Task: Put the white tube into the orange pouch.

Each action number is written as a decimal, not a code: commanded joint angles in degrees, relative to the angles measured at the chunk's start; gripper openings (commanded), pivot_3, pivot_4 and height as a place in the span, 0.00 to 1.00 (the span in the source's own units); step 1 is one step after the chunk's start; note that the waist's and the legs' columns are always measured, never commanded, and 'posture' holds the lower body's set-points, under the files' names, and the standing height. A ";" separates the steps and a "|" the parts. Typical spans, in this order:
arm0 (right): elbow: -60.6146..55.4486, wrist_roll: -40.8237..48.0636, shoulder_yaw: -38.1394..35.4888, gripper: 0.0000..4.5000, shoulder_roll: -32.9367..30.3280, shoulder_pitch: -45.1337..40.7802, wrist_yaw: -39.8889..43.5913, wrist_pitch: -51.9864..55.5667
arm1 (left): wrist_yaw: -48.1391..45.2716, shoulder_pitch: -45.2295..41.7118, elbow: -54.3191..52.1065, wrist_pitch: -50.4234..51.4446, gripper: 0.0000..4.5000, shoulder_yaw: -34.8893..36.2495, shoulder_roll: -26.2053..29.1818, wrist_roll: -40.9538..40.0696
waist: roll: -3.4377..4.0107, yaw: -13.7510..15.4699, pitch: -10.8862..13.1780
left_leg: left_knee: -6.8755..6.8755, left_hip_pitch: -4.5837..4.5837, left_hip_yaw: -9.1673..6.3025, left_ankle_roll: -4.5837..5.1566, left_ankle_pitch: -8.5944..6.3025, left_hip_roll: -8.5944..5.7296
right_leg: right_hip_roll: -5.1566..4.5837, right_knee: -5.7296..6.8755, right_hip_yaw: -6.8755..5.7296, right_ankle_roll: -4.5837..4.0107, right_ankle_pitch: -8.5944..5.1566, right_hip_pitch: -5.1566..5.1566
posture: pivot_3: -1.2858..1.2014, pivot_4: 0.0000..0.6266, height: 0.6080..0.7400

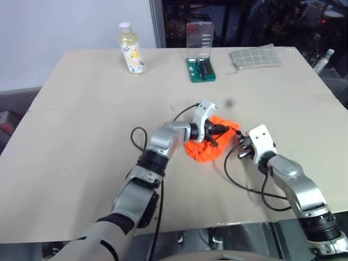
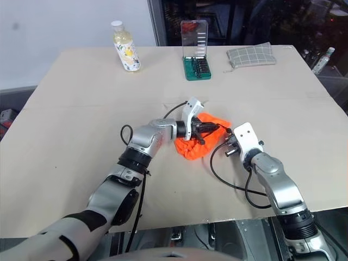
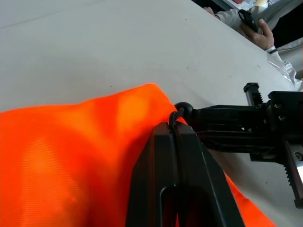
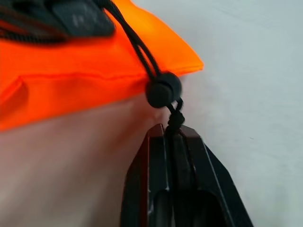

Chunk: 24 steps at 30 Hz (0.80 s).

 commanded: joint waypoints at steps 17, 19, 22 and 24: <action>-23.98 -13.44 -3.68 0.00 -20.82 -9.17 12.51 4.78 | -15.55 -9.72 -14.20 -2.96 0.49 -4.04 5.61 -1.89 | 0.19 0.93 0.09 | 0.12 -0.16 0.06 0.01 0.00 -0.18 | -0.07 -0.07 0.05 0.10 -0.06 -0.07 | 0.52 0.24 1.00; -24.79 -14.16 -3.23 0.00 -20.72 -9.30 12.91 5.37 | -14.41 -11.33 -12.12 -1.91 0.49 -3.85 3.92 -1.61 | 0.19 0.90 0.09 | 0.16 -0.14 0.12 0.08 -0.04 -0.20 | -0.08 -0.10 0.12 0.13 -0.06 -0.03 | 0.52 0.24 1.00; -25.93 -15.01 -2.51 0.00 -20.06 -9.74 13.04 6.45 | -12.37 -13.18 -9.18 -0.29 0.49 -3.36 2.24 -1.22 | 0.19 0.55 0.10 | 0.15 -0.13 0.15 0.08 -0.05 -0.19 | -0.05 -0.08 0.19 0.32 -0.15 -0.04 | 0.52 0.24 1.00; -26.57 -15.33 -2.20 0.00 -19.55 -9.95 13.08 7.25 | -11.64 -13.80 -7.76 -0.77 0.49 -3.36 1.72 -0.70 | 0.19 0.25 0.10 | 0.11 -0.12 0.13 0.06 -0.04 -0.16 | 0.00 -0.06 0.18 0.36 -0.17 -0.07 | 0.52 0.24 1.00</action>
